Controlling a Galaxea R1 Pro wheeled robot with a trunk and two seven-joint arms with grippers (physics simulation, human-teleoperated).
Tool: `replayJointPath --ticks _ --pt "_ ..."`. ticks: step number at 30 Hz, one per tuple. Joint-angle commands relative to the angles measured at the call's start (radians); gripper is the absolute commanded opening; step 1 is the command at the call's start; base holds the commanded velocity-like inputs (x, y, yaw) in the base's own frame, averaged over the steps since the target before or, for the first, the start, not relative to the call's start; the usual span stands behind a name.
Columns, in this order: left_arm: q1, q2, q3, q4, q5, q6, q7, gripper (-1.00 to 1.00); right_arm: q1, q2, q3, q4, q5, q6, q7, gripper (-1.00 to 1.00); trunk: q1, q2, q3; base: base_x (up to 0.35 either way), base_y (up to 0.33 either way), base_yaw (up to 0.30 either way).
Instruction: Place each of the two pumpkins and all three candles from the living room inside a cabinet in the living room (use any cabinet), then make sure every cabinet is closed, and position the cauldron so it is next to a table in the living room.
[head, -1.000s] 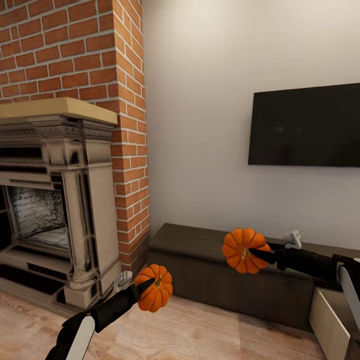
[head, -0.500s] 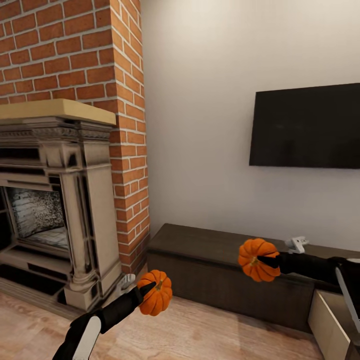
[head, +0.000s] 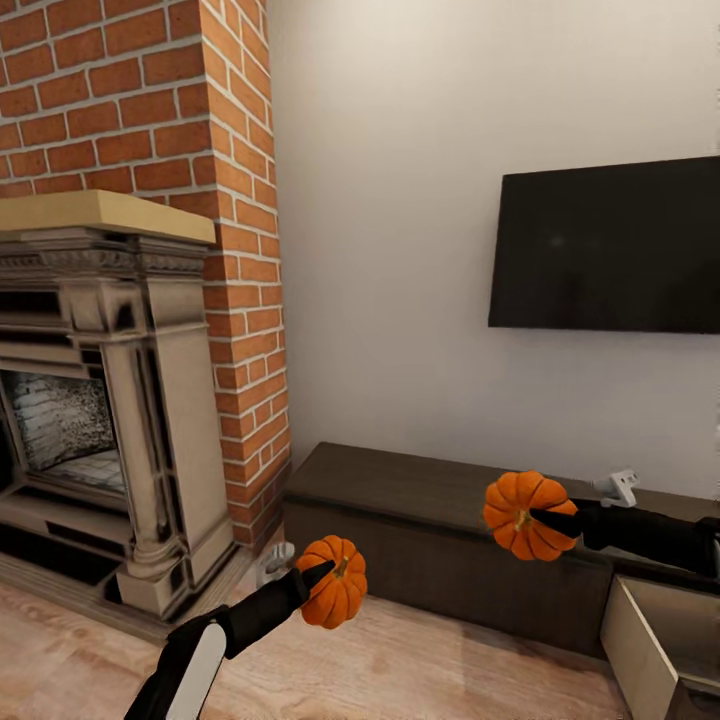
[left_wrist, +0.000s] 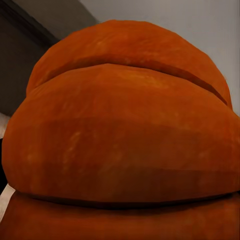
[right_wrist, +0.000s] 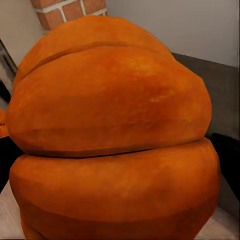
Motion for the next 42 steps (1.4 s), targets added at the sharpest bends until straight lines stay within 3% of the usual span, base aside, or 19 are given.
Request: replayJointPath --ticks 1,5,14,19,23,26,29,34,42 --pt "-0.002 -0.002 -0.001 -0.001 0.008 0.008 0.002 -1.0 -0.002 0.001 -0.003 -0.001 0.008 0.007 0.011 -1.0 0.0 -0.001 -0.003 0.0 -0.207 -0.065" --pt "-0.005 -0.004 -0.003 -0.011 0.013 0.011 0.004 -1.0 -0.004 0.006 -0.004 -0.001 0.009 0.013 0.012 -1.0 0.0 -0.001 -0.009 0.0 -0.098 -0.126" --pt "-0.005 -0.002 -0.007 -0.054 0.053 0.019 0.006 -1.0 -0.008 0.007 -0.004 -0.001 0.009 0.019 0.012 -1.0 -0.031 0.055 0.003 0.0 -0.013 -0.181" --pt "-0.005 -0.006 -0.011 -0.165 0.055 0.046 0.012 -1.0 -0.021 0.0 -0.006 -0.001 0.01 0.031 0.01 -1.0 -0.031 0.055 -0.005 0.0 0.0 -0.152" --pt "-0.04 -0.028 -0.046 -0.258 0.06 0.126 0.102 -1.0 -0.068 -0.002 -0.055 -0.001 0.013 0.039 0.009 -1.0 -0.031 0.055 -0.011 0.0 0.0 -0.118" --pt "-0.096 -0.035 -0.064 -0.263 0.083 0.151 0.142 -1.0 -0.089 -0.001 -0.076 -0.001 0.013 0.05 0.009 -1.0 -0.031 0.055 -0.016 0.0 0.0 -0.091" --pt "-0.127 -0.037 -0.109 -0.262 0.098 0.161 0.167 -1.0 -0.108 0.004 -0.081 0.0 0.022 0.088 -0.009 -1.0 -0.031 0.055 -0.021 0.0 0.0 -0.078" --pt "-0.123 -0.034 -0.145 -0.263 0.105 0.166 0.175 -1.0 -0.117 0.009 -0.081 0.0 0.032 0.109 -0.089 -1.0 -0.035 0.062 -0.026 0.0 0.0 -0.072" --pt "-0.1 -0.033 -0.157 -0.264 0.105 0.165 0.178 -1.0 -0.117 0.013 -0.079 -0.001 0.032 0.112 -0.103 -1.0 -0.065 0.118 -0.013 0.0 0.0 -0.068"
